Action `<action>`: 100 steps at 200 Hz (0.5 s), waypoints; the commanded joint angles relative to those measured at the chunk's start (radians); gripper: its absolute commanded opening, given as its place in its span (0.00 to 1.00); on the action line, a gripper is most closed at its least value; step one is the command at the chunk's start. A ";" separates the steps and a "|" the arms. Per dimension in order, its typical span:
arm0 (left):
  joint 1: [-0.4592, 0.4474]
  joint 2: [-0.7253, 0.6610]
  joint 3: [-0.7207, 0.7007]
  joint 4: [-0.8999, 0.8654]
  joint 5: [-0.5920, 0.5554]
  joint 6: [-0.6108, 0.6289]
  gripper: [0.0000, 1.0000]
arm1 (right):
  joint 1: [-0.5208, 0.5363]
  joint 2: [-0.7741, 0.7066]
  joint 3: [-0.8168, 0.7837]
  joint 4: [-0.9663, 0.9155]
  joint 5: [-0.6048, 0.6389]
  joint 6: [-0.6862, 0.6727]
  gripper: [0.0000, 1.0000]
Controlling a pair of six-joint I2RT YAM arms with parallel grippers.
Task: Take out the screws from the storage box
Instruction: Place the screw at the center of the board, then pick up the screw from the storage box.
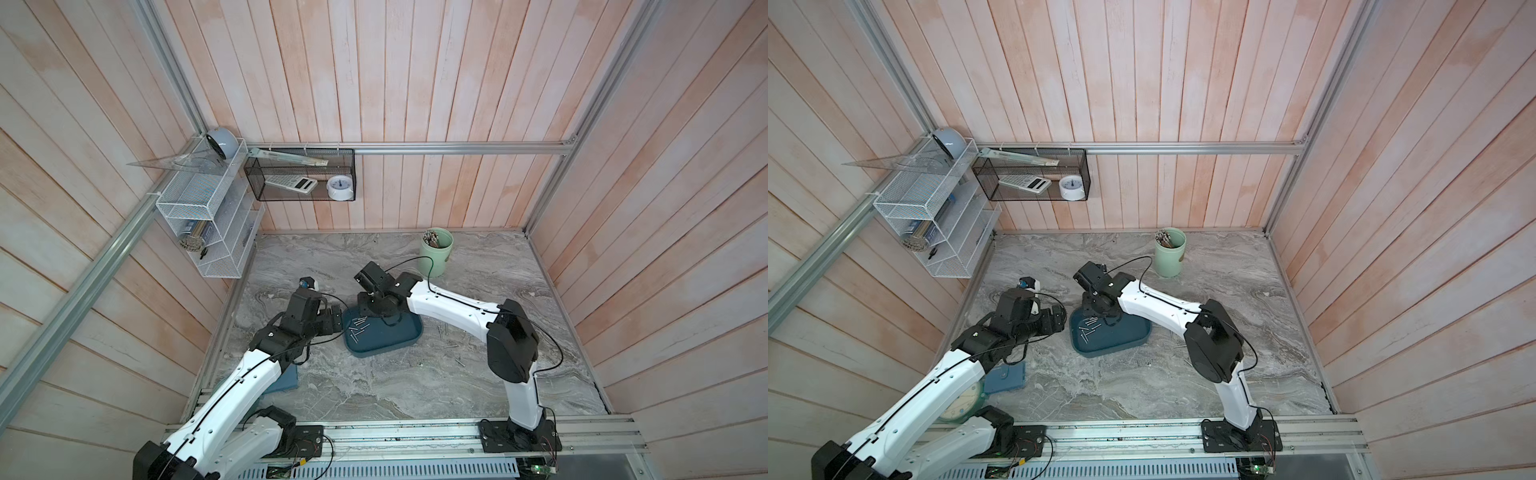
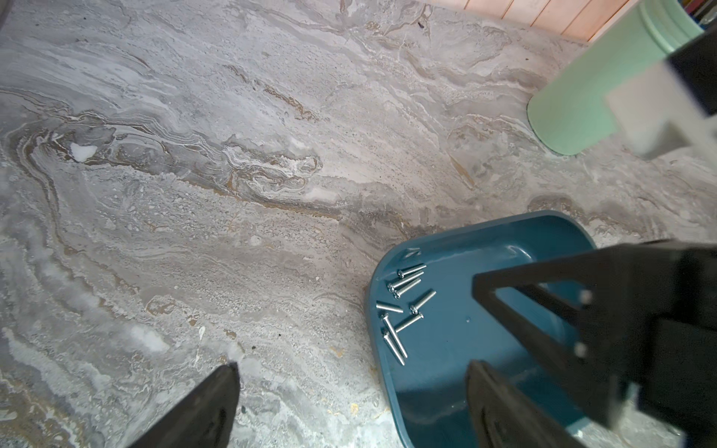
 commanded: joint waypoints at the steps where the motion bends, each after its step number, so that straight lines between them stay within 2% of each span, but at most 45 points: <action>1: -0.003 -0.029 -0.016 0.028 -0.028 0.011 0.96 | 0.003 0.054 0.058 -0.129 0.046 0.081 0.53; 100: -0.004 -0.056 -0.020 0.031 -0.041 0.012 0.96 | 0.029 0.197 0.160 -0.144 0.058 0.229 0.50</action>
